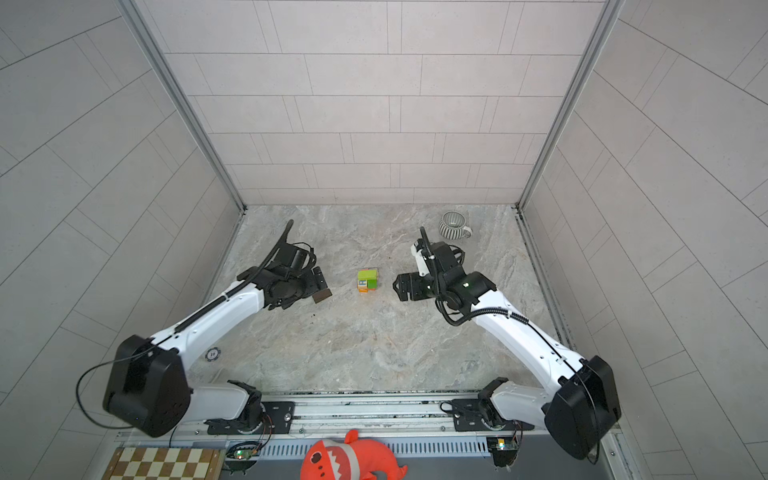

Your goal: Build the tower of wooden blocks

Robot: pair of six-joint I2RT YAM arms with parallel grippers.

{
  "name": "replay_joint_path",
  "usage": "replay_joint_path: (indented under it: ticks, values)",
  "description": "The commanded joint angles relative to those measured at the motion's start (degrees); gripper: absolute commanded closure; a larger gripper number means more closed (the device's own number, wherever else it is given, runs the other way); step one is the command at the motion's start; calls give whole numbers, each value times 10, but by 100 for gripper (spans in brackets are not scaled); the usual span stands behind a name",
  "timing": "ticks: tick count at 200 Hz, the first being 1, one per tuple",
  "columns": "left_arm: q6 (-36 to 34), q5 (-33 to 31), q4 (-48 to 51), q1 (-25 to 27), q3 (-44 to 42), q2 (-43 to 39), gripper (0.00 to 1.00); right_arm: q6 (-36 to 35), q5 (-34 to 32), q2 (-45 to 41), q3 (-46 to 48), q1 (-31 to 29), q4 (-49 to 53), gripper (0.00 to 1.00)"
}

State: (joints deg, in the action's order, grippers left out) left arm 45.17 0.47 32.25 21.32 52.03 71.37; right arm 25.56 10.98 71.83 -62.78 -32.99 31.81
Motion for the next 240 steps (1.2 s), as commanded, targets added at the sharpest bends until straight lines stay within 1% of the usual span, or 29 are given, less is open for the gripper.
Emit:
replay_joint_path:
  ticks: [1,12,24,39,49,63,72,87,102,121,134,144,150,161,185,201,219,240]
  values:
    - [7,-35,40,-4,-39,-68,3,12,-105,32,-64,-56,74,7]
    - [18,-50,59,-12,-54,-115,3,69,-147,53,-82,-87,69,8]
    - [19,-43,86,-39,-59,-164,2,101,-176,74,-82,-129,26,8]
    - [0,-6,122,-91,-51,-218,1,139,-226,119,-106,-182,7,8]
    - [-18,29,145,-128,-40,-241,0,162,-242,162,-132,-206,1,8]
    - [-34,73,173,-170,-29,-251,0,207,-240,222,-175,-225,-4,8]
    - [-59,92,184,-187,-23,-249,0,238,-237,267,-204,-233,-2,8]
    - [-77,119,192,-212,-22,-241,0,260,-232,338,-268,-248,1,9]
    - [-86,144,193,-235,-26,-235,0,278,-218,416,-358,-257,31,9]
    - [-79,140,187,-246,-41,-248,0,293,-183,516,-490,-259,97,9]
    - [-87,121,189,-249,-41,-264,0,312,-187,572,-565,-262,133,9]
    - [-94,102,192,-251,-41,-274,0,334,-195,597,-595,-264,138,9]
    - [-93,96,192,-251,-44,-287,0,349,-202,607,-603,-264,136,9]
    - [-92,107,186,-252,-47,-293,0,378,-213,618,-604,-265,126,9]
    - [-94,119,185,-252,-49,-285,0,434,-231,632,-596,-266,115,9]
    - [-95,112,187,-252,-46,-281,0,460,-243,638,-594,-266,109,11]
    - [-88,105,180,-252,-52,-286,0,477,-241,653,-602,-263,99,13]
    - [-82,104,175,-253,-57,-287,0,511,-221,674,-607,-256,87,15]
